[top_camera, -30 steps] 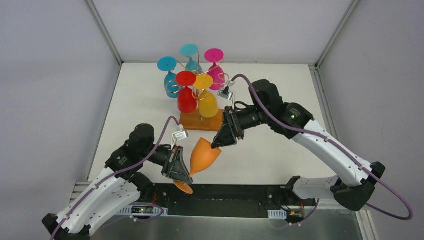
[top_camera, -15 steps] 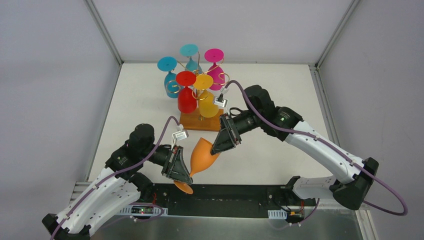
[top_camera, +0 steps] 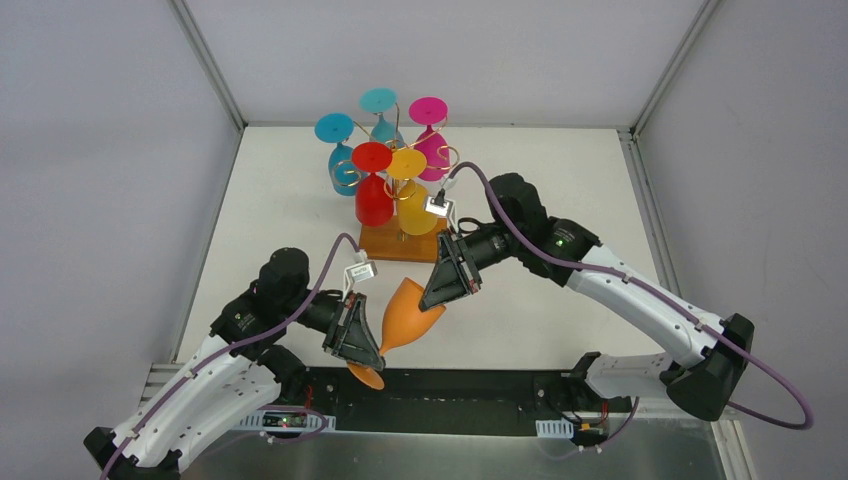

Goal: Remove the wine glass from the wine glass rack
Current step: Place the wine glass at the center of the board, then pick up the wine glass from the wine rack.

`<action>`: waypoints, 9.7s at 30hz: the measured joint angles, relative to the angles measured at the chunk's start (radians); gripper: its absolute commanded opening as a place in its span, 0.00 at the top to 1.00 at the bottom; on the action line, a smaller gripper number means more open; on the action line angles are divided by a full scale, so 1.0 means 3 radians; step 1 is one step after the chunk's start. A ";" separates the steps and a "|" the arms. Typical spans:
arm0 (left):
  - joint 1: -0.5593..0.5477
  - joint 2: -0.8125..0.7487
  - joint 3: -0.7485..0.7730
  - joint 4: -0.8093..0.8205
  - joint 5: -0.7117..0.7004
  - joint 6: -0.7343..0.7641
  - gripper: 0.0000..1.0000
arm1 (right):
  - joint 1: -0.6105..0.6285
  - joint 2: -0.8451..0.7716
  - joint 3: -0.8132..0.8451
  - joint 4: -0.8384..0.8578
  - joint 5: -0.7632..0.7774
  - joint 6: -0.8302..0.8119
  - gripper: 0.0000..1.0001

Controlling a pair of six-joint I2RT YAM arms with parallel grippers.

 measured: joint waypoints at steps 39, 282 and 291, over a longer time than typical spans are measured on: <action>0.0000 -0.0366 0.0476 -0.0571 -0.1787 0.0820 0.01 | -0.0460 -0.0384 0.0518 -0.1963 0.2373 -0.1120 1.00; 0.0000 -0.0324 0.0477 -0.0984 -0.2693 0.1026 0.00 | 0.0132 0.0061 -0.0202 0.1588 0.4880 0.2678 1.00; 0.0000 -0.0324 0.0477 -0.0983 -0.2698 0.1026 0.00 | 0.0139 0.0046 -0.0207 0.1586 0.4864 0.2674 1.00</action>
